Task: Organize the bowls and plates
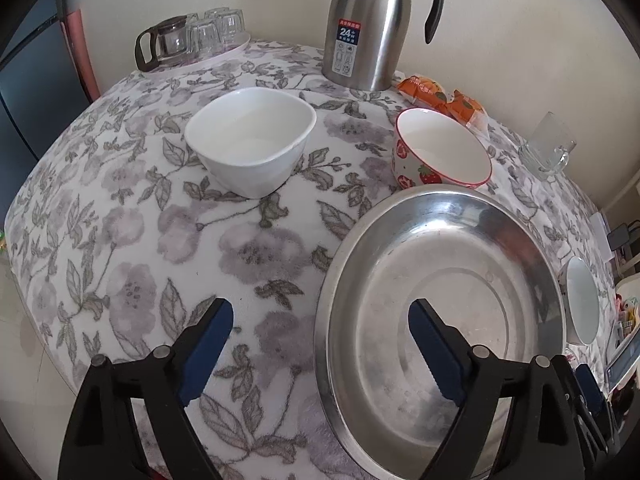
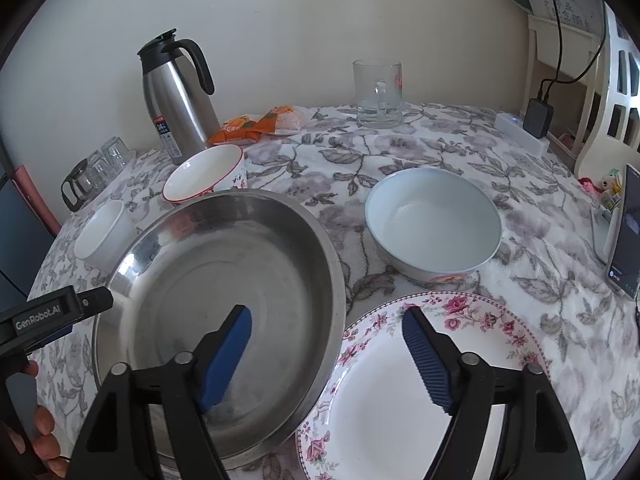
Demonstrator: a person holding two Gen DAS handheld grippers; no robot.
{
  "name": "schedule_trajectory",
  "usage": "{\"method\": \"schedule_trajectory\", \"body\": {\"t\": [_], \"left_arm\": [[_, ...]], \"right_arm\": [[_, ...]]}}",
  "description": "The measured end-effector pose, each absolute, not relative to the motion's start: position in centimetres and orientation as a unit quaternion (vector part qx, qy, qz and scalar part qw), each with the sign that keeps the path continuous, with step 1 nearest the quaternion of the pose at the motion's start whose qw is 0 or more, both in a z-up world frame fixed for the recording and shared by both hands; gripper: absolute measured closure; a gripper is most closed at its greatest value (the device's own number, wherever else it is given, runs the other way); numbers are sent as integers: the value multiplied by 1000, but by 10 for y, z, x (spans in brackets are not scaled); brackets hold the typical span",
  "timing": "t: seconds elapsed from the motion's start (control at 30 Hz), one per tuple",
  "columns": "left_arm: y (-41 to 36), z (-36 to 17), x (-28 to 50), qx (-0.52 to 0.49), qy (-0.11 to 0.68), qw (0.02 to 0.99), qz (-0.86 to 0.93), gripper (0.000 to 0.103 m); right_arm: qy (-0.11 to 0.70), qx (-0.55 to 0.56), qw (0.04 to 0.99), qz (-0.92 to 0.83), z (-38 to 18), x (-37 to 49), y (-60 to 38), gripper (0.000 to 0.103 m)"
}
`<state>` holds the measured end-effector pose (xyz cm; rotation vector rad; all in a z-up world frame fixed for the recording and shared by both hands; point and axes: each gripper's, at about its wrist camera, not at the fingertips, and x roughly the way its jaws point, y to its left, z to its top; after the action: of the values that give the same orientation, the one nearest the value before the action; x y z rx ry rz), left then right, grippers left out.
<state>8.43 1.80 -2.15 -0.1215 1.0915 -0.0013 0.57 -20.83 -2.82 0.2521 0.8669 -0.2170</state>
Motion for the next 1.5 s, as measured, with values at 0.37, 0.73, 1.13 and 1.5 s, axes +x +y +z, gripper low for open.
{"method": "schedule_trajectory", "body": {"t": [0.37, 0.73, 1.13, 1.5], "left_arm": [[2, 4, 64, -68, 487, 870, -39, 8], [-60, 40, 19, -70, 433, 881, -180, 0], [-122, 17, -25, -61, 522, 807, -269, 0], [-142, -34, -34, -69, 620, 730, -280, 16]], "right_arm": [[386, 144, 897, -160, -5, -22, -244, 0], [381, 248, 855, -250, -14, -83, -333, 0], [417, 305, 820, -246, -44, -104, -364, 14], [454, 335, 798, -212, -66, -98, -359, 49]]}}
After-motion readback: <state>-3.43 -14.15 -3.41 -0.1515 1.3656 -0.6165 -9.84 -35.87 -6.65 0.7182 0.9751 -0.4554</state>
